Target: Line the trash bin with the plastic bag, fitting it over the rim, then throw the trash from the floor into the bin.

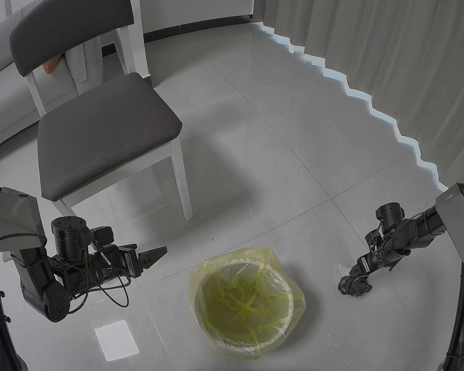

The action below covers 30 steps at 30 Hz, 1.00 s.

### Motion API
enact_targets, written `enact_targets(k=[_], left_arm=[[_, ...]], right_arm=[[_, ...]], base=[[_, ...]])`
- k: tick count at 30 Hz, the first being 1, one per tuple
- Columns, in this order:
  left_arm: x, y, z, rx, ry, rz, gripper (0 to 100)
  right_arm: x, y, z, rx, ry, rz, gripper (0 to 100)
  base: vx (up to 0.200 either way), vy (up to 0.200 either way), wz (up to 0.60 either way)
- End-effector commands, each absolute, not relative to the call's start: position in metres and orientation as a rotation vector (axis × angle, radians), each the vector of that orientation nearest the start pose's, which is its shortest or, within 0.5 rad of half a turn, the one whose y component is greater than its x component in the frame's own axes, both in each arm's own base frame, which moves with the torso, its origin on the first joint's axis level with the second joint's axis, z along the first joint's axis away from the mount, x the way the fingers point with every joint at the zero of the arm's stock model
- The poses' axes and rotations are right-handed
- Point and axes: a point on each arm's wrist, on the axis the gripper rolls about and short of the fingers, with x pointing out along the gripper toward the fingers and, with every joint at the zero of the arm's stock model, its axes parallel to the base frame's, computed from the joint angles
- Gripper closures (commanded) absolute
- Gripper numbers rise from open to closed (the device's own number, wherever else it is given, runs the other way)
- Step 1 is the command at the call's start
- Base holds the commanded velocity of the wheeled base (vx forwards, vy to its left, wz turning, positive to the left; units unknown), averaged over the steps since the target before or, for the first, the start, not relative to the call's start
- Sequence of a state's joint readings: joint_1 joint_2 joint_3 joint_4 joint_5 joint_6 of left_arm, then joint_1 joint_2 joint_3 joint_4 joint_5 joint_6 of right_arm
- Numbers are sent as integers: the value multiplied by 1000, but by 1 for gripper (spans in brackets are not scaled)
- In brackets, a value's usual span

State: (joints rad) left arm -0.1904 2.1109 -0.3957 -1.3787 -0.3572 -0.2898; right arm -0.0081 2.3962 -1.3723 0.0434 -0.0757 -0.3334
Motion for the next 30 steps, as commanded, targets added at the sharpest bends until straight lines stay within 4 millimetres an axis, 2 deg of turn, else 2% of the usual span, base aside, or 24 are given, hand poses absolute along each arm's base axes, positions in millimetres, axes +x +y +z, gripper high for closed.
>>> enact_targets(k=[1, 7, 10, 17, 30], left_arm=[[290, -65, 54, -308, 362, -513, 0], [291, -67, 55, -308, 354, -522, 0], [290, -67, 53, -308, 361, -522, 0], [291, -70, 50, -305, 365, -524, 0], [295, -71, 47, -301, 366, -517, 0]], right_arm=[[432, -9, -11, -331, 1087, 100, 0], [446, -10, -14, -314, 1037, 114, 0], [462, -12, -13, -307, 987, 106, 0], [494, -21, -42, -273, 930, 145, 0], [490, -40, -67, -271, 989, 144, 0]], base=[[0, 0, 0], [0, 0, 0], [0, 0, 0], [0, 0, 0], [0, 0, 0]])
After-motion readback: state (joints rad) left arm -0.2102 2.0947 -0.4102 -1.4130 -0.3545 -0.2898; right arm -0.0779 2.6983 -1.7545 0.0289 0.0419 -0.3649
